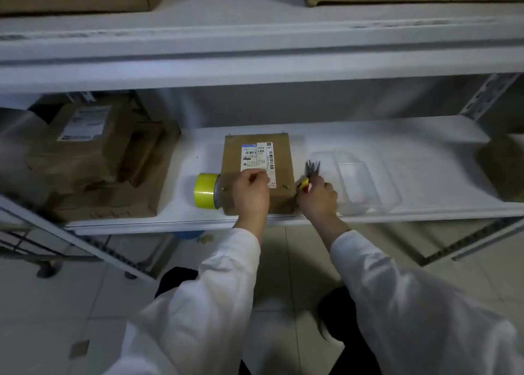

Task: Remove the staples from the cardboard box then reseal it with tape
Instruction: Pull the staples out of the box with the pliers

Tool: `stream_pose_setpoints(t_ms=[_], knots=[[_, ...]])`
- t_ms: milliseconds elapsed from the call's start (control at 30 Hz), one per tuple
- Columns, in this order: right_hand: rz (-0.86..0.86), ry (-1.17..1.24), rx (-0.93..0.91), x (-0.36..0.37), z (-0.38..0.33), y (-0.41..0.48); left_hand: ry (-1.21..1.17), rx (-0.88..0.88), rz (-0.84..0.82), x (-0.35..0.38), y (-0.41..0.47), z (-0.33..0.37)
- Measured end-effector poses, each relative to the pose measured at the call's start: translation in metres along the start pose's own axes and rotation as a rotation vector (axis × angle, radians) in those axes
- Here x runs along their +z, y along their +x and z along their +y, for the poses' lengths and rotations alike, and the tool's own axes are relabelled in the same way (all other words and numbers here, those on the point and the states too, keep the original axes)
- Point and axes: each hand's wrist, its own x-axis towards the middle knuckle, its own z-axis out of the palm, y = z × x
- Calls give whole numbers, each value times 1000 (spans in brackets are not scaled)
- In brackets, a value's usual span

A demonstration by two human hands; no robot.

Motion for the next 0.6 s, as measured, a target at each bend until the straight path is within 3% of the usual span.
stream_pose_setpoints(t_ms=[133,600], knots=[[6,-184,47,4,6,7,-31,-21,19,3,3,-5],[-3,-149,239,14,1,35,-60,-49,66,8,8,-2]])
